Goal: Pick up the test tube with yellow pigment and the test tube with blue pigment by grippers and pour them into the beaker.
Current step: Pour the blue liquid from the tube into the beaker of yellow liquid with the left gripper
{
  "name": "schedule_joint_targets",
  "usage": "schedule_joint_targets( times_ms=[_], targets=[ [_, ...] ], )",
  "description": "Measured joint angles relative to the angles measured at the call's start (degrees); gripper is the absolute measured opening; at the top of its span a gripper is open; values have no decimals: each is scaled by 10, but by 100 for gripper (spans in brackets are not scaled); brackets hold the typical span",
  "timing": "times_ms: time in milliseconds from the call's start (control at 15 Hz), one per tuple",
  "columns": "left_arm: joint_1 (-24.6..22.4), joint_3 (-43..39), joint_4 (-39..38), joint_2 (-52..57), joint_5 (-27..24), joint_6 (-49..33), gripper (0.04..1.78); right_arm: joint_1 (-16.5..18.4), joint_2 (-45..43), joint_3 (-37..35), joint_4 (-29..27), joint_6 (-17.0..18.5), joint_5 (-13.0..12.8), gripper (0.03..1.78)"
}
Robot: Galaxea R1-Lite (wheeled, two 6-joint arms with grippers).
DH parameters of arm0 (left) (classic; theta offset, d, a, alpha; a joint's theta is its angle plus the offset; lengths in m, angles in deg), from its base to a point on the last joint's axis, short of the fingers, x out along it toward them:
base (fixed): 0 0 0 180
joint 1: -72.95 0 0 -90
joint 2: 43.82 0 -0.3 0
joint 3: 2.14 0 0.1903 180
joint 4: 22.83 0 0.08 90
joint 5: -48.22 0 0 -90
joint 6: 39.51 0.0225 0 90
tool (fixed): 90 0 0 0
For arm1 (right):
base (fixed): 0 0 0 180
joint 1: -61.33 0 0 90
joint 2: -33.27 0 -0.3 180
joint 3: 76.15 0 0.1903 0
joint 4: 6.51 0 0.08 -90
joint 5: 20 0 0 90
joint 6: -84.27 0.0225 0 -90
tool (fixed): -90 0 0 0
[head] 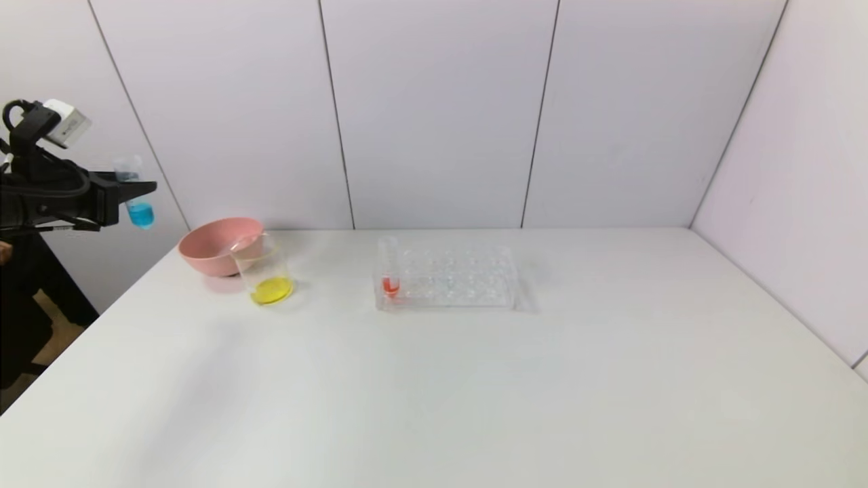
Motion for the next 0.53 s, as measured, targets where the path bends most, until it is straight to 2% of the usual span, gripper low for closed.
schedule_joint_targets(
  times_ms=[200,333,533],
  targets=[
    [-3,41,60,-27,-33,79,45,0,0,0,0,0,0,171],
    [4,56,108,-36,-42,94,45,0,0,0,0,0,0,171],
    [14,82,124,-50,-59,104,45,0,0,0,0,0,0,171]
  ],
)
